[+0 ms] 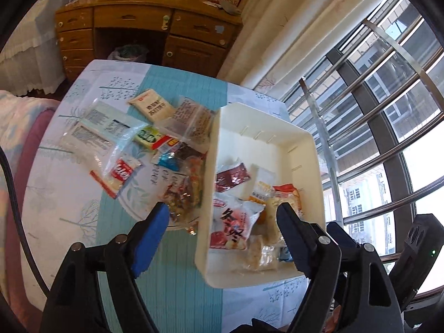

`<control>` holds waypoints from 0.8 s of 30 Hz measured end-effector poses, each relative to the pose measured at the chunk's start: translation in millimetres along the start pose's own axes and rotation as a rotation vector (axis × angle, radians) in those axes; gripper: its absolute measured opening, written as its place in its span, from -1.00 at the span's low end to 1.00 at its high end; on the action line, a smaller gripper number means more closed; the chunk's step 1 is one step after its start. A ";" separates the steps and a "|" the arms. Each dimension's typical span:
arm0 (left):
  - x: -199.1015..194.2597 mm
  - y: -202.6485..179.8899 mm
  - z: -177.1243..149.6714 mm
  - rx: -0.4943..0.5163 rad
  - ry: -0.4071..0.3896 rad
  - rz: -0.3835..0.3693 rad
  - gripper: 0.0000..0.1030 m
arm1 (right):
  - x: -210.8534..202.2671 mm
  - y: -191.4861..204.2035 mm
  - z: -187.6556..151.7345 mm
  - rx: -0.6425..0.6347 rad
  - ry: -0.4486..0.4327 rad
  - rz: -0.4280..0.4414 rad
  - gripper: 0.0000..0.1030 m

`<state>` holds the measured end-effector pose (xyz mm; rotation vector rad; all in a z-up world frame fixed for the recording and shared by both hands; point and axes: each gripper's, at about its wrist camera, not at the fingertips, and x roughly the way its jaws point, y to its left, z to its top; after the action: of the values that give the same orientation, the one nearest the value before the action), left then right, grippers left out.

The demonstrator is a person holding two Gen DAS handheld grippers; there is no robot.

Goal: Organize snacks
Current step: 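Lower both packs into the white tray and open both tools, then withdraw both open tools from the tray back over the snacks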

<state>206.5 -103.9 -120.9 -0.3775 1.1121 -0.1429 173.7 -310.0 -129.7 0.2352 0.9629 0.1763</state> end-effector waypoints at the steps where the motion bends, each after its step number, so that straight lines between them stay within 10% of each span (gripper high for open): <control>1: -4.4 6.8 -2.1 -0.005 -0.003 0.010 0.53 | 1.0 4.2 -1.9 0.000 0.003 0.007 0.47; 24: -50.7 155.8 13.9 0.005 0.067 0.030 0.64 | 44.4 129.4 -41.7 0.097 0.069 0.005 0.47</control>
<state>184.9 58.8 -129.6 -0.3533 1.1831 -0.1326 158.4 -169.6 -152.0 0.3222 1.0404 0.1434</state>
